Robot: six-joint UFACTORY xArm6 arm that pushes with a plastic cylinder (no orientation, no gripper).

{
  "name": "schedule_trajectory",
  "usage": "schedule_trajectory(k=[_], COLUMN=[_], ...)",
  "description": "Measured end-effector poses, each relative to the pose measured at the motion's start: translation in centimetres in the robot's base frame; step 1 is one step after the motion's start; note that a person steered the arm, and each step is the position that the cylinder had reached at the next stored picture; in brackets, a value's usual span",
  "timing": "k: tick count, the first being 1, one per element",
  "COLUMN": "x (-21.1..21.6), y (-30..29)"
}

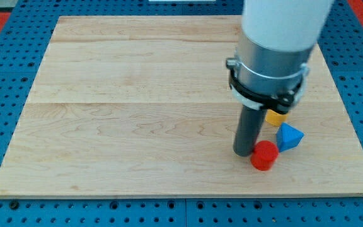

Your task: Place the red circle at the bottom of blue triangle

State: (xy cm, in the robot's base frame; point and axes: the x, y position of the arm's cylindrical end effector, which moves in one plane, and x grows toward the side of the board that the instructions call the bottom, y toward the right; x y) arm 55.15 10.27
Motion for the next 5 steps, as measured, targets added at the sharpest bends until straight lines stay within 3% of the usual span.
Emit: schedule_trajectory(k=[2,3,4,5], x=[1.7,1.2,-5.8,-5.9], y=[2.3,-3.9,-5.3,-5.3])
